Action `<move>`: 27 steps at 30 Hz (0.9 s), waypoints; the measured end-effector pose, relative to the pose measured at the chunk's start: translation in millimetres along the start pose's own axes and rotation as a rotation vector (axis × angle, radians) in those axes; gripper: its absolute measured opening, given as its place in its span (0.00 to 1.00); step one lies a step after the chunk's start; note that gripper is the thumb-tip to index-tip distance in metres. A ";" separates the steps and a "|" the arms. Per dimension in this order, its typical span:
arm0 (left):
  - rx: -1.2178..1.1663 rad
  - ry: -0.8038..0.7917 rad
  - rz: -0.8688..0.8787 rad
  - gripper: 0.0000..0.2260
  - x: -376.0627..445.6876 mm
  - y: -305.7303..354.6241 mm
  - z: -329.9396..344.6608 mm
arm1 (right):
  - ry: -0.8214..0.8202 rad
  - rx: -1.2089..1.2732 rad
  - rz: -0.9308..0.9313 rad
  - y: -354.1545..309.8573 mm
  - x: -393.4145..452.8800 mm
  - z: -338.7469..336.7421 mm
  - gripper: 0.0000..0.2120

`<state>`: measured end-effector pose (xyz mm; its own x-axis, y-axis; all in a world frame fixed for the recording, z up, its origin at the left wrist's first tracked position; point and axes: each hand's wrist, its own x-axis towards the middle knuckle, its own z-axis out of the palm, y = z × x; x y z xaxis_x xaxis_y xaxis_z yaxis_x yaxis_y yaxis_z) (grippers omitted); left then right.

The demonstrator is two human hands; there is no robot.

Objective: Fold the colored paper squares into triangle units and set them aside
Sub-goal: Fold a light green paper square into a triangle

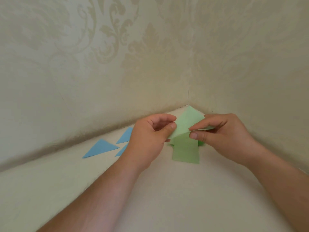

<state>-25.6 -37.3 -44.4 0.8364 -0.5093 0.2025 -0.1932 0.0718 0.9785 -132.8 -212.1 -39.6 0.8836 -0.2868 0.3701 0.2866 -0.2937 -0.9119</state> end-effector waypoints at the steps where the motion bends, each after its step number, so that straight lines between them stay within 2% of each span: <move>1: 0.007 0.004 0.030 0.08 -0.1 -0.2 0.0 | -0.009 0.011 -0.008 0.1 -0.2 -0.2 0.06; 6: -0.054 0.026 0.109 0.08 -0.9 1.6 -0.1 | 0.004 0.056 -0.023 -1.6 -0.5 2.5 0.10; 11: -0.099 0.062 0.127 0.08 -0.2 3.5 2.2 | 0.058 0.094 -0.039 -4.7 0.8 4.8 0.05; 16: -0.115 0.079 0.146 0.09 -1.3 5.5 2.0 | 0.072 0.110 -0.018 -7.2 -0.7 7.2 0.06; 21: -0.126 0.070 0.157 0.07 -3.8 6.2 4.6 | 0.065 0.161 0.028 -10.0 -2.6 11.2 0.11; 27: -0.120 0.100 0.177 0.08 -4.6 5.7 6.7 | 0.059 0.205 0.072 -10.1 -2.9 17.1 0.07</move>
<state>-34.0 -40.4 -40.0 0.8427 -0.3925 0.3685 -0.2840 0.2574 0.9236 -131.9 -192.7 -34.5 0.8832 -0.3547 0.3068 0.2979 -0.0809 -0.9512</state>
